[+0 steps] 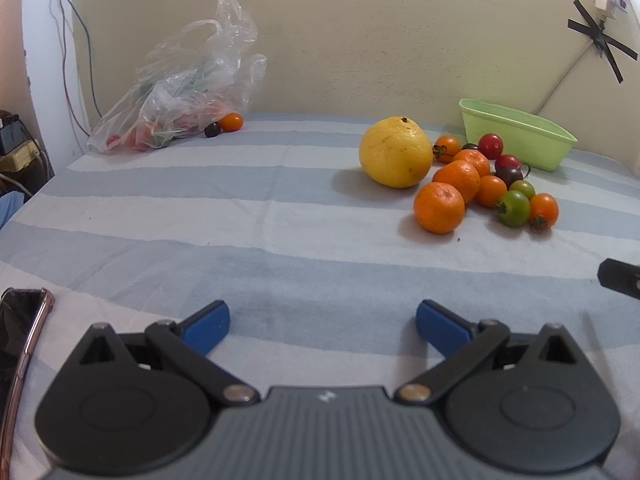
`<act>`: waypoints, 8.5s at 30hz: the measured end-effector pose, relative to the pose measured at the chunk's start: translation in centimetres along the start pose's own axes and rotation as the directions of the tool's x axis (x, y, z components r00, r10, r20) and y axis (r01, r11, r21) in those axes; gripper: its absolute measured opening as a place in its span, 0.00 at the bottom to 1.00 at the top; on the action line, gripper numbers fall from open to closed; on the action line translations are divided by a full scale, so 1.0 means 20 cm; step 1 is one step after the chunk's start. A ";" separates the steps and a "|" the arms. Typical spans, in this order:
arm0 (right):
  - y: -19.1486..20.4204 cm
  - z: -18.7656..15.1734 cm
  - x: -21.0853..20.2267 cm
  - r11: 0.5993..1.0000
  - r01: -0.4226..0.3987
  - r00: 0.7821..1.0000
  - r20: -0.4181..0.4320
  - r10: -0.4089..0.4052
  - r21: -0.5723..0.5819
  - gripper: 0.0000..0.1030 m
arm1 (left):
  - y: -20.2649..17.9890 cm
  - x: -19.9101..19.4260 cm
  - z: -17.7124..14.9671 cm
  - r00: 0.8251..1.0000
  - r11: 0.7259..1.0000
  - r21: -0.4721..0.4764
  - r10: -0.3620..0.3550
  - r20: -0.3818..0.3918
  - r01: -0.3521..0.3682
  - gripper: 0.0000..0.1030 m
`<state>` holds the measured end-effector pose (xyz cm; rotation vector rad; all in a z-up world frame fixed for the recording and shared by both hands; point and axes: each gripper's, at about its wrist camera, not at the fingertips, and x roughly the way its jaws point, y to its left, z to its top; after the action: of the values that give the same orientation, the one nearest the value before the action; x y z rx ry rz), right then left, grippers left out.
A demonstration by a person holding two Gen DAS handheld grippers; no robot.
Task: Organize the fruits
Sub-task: 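Grasp a tangerine with the left tool while the right tool grasps an orange cherry tomato, then carry both fruits over the green basket and open both tools to drop them, then grasp another tangerine with the left tool while the right tool grasps a green tomato, then carry both fruits into the green basket and open both tools, then grasp an orange cherry tomato with the left tool while the right tool grasps a green tomato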
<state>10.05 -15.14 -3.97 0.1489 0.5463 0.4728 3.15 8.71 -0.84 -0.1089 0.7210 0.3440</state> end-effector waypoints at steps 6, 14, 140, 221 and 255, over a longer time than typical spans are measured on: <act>0.05 0.08 0.07 0.983 -0.067 0.998 -0.033 0.062 -0.174 0.54 | 0.02 -0.01 0.10 0.998 0.999 0.001 -0.052 0.037 0.052 1.00; 0.10 0.15 0.24 0.959 -0.094 0.995 -0.046 0.085 -0.267 0.52 | -0.14 0.12 0.25 0.990 0.983 0.126 -0.138 0.034 0.133 0.77; 0.24 0.07 0.13 0.871 -0.088 0.995 0.006 0.104 -0.483 0.30 | -0.22 0.42 0.40 0.848 0.817 -0.345 -0.521 -0.097 0.462 0.40; -0.56 0.37 0.05 0.988 0.073 0.972 0.232 -0.040 -0.135 0.44 | -1.14 0.47 0.79 0.831 0.830 0.064 -0.547 -0.101 0.554 0.56; 0.12 0.29 0.25 0.966 -0.173 0.982 0.044 0.185 -0.193 0.43 | 0.00 0.15 0.20 0.918 0.921 -0.082 -0.366 0.152 0.380 0.58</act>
<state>15.99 -10.78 -0.79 0.0310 0.4262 0.6915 7.78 10.36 0.23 -0.3211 0.5329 0.0222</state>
